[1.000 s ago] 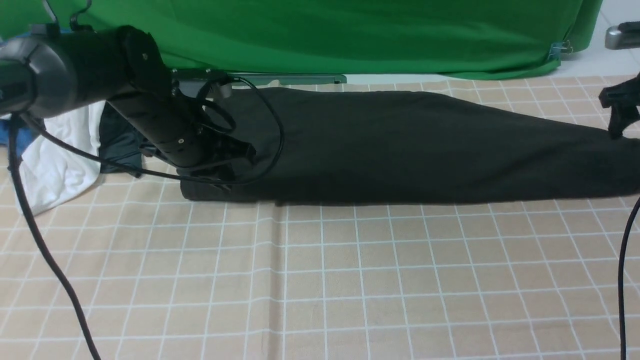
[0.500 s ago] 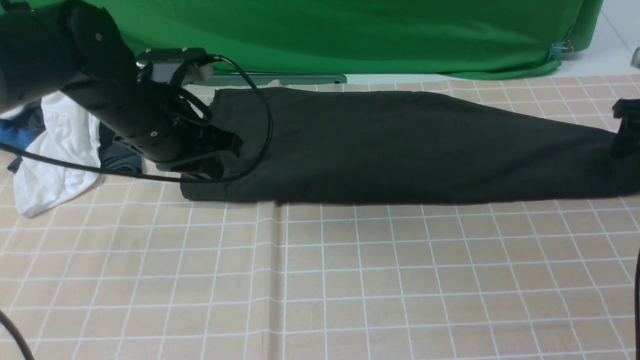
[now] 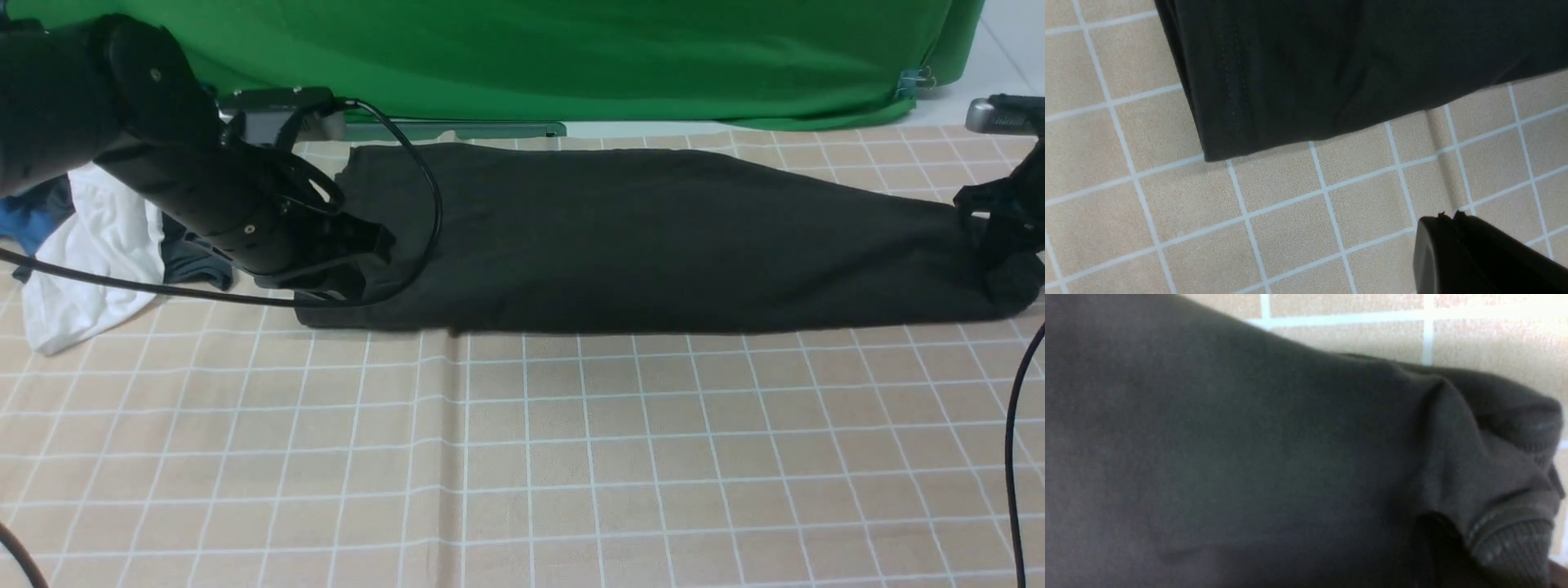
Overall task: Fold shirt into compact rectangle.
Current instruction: 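Fold the right end of the dark garment over onto its left end with the right gripper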
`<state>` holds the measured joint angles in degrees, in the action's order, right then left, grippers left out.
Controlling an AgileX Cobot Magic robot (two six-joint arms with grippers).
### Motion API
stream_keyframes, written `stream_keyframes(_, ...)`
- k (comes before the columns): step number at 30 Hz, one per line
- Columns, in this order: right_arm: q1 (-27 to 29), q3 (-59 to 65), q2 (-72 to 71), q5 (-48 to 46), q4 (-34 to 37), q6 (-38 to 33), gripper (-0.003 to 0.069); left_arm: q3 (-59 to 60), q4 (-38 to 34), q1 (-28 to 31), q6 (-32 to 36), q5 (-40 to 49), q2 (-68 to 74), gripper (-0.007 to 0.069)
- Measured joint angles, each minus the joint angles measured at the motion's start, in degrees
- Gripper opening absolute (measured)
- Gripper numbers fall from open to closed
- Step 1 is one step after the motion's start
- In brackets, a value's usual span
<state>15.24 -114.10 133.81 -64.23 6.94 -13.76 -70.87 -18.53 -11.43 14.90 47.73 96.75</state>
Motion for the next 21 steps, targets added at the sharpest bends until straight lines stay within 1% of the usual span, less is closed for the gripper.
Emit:
stream_keyframes(1, 0.05, -0.21, 0.0, -0.26, -0.3, 0.17, 0.0092, 0.0, 0.0, 0.0, 0.0, -0.01, -0.07, 0.0019)
stream_keyframes(3, 0.68, -3.43, -0.42, -3.68, -2.55, 1.97, 0.0091, 0.0, -0.01, 0.0, 0.06, 0.39, -0.85, 0.0019)
stream_keyframes(8, 2.63, -5.85, -4.17, -5.15, -8.77, 7.04, 0.0091, 0.0, 0.68, 0.0, -0.5, 0.46, -3.64, 0.0019)
stream_keyframes(11, 3.51, -6.1, -6.89, -5.5, -9.72, 8.25, 0.0091, 0.0, 2.44, 0.27, -2.2, 1.18, -5.51, 0.0019)
stream_keyframes(14, 2.87, -6.1, -9.38, -5.64, -7.45, 8.73, 0.0091, 0.0, 5.34, 0.54, -4.59, 1.49, -6.54, 0.0019)
stream_keyframes(17, 0.43, -6.1, -11.22, -5.7, -3.68, 8.87, 0.0091, 0.0, 7.55, 0.54, -6.07, 1.74, -7.0, 0.0019)
stream_keyframes(21, -6.18, -6.23, -13.5, -5.7, 1.91, 8.87, 0.0091, 0.0, 9.33, 0.54, -7.51, 1.98, -7.11, 0.0019)
